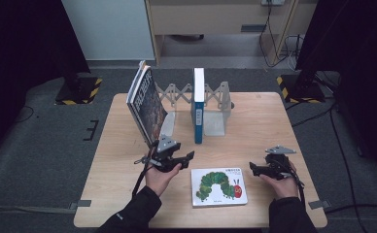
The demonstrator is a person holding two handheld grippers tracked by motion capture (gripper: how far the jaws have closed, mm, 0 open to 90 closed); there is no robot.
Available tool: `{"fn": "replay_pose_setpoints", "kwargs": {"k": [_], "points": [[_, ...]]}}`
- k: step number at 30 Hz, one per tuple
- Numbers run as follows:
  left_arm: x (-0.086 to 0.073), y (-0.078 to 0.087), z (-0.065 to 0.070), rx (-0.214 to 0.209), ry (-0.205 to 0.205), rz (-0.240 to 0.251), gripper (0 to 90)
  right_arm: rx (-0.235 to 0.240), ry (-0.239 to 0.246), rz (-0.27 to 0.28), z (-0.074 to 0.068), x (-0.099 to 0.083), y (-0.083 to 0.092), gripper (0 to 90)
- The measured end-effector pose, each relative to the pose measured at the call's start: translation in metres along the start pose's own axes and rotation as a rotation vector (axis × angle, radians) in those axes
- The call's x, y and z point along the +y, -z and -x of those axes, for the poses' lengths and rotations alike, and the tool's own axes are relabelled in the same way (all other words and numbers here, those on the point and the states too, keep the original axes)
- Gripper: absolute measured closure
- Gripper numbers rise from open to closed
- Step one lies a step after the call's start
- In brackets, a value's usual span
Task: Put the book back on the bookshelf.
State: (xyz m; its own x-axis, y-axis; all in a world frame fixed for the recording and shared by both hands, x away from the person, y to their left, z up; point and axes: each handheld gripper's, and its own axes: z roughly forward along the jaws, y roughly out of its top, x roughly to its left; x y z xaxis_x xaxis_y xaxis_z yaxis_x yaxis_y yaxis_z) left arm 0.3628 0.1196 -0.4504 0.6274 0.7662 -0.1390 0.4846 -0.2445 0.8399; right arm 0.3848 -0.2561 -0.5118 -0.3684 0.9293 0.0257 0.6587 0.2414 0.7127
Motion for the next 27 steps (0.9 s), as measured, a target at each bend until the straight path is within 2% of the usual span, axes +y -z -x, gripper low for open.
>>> {"fn": "replay_pose_setpoints", "kwargs": {"k": [2,5,12,15,18,20,23,27], "points": [[-0.011,-0.001,0.003,-0.011,-0.019,-0.035,35.2,0.017,-0.018,-0.002,-0.003,0.001,0.003,11.5],[-0.027,-0.004,0.004,-0.026,-0.017,-0.070,34.1,0.030,-0.026,-0.009,-0.007,0.004,0.005,11.6],[-0.045,-0.016,0.004,-0.036,-0.016,-0.117,31.8,0.083,-0.006,-0.003,-0.021,0.005,0.014,12.8],[-0.056,-0.025,0.006,-0.035,-0.035,-0.164,31.5,0.099,0.001,-0.013,-0.028,0.002,0.017,12.7],[-0.060,-0.032,0.013,-0.050,-0.067,-0.179,31.5,0.111,0.005,-0.015,-0.034,0.000,0.018,12.3],[-0.061,-0.034,0.016,-0.071,-0.057,-0.182,31.4,0.123,0.000,-0.018,-0.037,-0.001,0.018,11.8],[-0.063,-0.038,0.016,-0.065,-0.060,-0.199,30.4,0.143,0.004,-0.034,-0.043,-0.002,0.015,11.2],[-0.067,-0.041,0.012,-0.090,-0.013,-0.196,26.3,0.164,0.012,-0.060,-0.049,-0.002,0.011,10.7]]}}
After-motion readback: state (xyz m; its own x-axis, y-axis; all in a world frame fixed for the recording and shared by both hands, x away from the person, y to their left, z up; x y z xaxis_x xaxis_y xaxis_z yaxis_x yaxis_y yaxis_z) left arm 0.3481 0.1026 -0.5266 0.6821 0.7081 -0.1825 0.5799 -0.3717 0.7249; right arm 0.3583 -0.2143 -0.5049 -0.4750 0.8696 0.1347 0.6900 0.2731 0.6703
